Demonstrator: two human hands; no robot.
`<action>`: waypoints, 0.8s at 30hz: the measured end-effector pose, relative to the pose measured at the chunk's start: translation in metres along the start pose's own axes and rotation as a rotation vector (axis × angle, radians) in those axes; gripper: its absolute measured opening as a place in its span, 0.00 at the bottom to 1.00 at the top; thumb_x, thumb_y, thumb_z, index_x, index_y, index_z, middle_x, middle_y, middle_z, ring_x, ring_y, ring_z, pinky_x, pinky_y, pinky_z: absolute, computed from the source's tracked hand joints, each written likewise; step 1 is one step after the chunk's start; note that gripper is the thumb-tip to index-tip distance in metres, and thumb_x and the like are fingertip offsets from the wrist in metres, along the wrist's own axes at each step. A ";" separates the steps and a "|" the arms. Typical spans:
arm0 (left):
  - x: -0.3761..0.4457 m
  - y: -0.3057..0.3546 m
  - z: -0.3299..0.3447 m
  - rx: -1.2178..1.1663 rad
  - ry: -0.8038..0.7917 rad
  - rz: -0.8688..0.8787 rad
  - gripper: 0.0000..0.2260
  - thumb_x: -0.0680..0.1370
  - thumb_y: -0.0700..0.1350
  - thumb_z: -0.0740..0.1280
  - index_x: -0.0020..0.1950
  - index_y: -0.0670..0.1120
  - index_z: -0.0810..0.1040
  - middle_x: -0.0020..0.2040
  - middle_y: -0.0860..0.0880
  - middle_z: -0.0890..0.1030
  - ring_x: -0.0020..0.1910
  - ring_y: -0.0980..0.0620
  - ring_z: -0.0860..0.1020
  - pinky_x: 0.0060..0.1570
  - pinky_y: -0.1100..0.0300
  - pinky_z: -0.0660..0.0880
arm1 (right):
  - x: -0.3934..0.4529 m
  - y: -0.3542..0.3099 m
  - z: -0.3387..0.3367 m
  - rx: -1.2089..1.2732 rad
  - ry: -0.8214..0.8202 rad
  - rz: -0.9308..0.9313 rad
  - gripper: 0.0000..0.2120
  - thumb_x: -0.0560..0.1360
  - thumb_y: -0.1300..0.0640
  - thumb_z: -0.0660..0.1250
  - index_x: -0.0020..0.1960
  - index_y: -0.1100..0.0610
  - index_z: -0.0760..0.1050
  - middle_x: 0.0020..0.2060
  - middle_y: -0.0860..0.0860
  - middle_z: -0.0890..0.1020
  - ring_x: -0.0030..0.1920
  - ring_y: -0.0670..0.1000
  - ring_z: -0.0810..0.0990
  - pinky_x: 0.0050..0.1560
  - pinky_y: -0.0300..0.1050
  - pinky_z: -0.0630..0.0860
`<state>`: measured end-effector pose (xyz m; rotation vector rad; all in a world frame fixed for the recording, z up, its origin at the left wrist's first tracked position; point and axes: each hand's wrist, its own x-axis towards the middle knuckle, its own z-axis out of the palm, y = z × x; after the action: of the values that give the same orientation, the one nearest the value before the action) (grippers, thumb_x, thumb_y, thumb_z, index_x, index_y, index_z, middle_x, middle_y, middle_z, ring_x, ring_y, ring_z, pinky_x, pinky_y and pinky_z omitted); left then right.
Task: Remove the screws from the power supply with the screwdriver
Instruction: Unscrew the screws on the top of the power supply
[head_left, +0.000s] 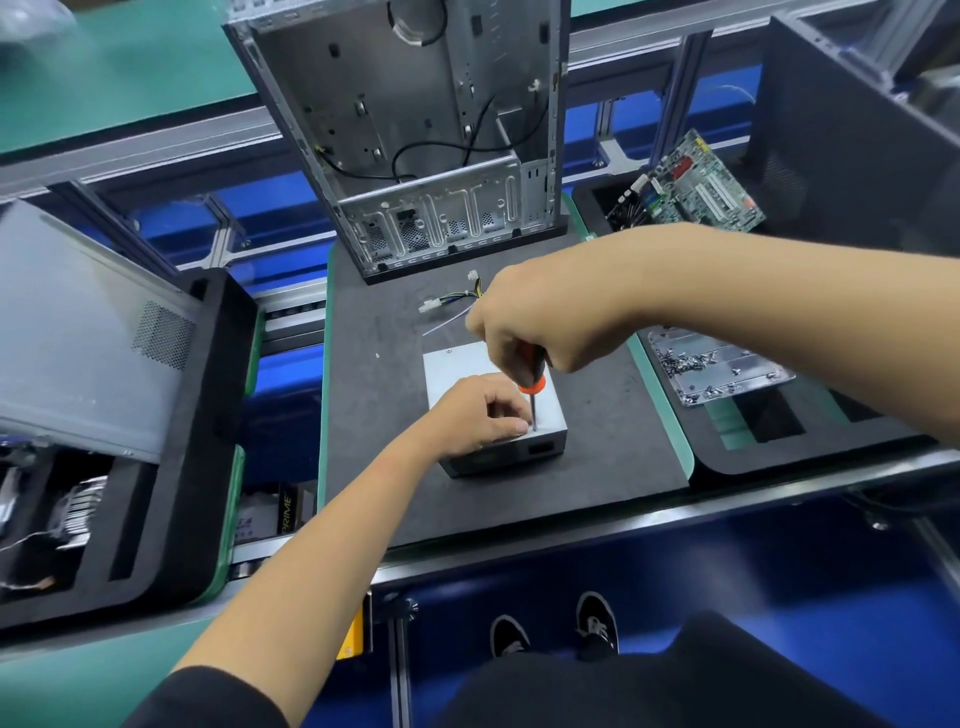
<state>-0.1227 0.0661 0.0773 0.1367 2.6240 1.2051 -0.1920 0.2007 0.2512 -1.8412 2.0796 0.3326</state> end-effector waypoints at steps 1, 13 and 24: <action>0.000 0.001 0.000 0.007 -0.006 0.016 0.02 0.72 0.37 0.72 0.43 0.42 0.83 0.38 0.57 0.77 0.35 0.65 0.72 0.38 0.74 0.66 | -0.001 0.002 -0.001 0.025 0.017 0.014 0.15 0.68 0.67 0.67 0.47 0.50 0.82 0.36 0.40 0.68 0.39 0.41 0.69 0.33 0.35 0.65; -0.002 0.002 0.001 -0.035 -0.015 -0.005 0.08 0.73 0.37 0.71 0.40 0.50 0.80 0.40 0.57 0.78 0.34 0.61 0.71 0.39 0.71 0.68 | -0.003 -0.006 0.008 0.050 0.028 0.247 0.15 0.77 0.40 0.57 0.41 0.48 0.74 0.33 0.47 0.76 0.37 0.51 0.80 0.30 0.43 0.67; -0.001 0.001 0.000 0.026 -0.002 0.030 0.03 0.73 0.38 0.72 0.43 0.45 0.83 0.44 0.53 0.79 0.39 0.60 0.73 0.41 0.73 0.67 | -0.016 0.004 0.001 0.184 0.035 0.073 0.10 0.75 0.59 0.67 0.55 0.50 0.73 0.41 0.39 0.80 0.46 0.47 0.75 0.42 0.42 0.70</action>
<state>-0.1213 0.0665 0.0777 0.1817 2.6460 1.1802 -0.1943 0.2157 0.2566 -1.6789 2.1267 0.1230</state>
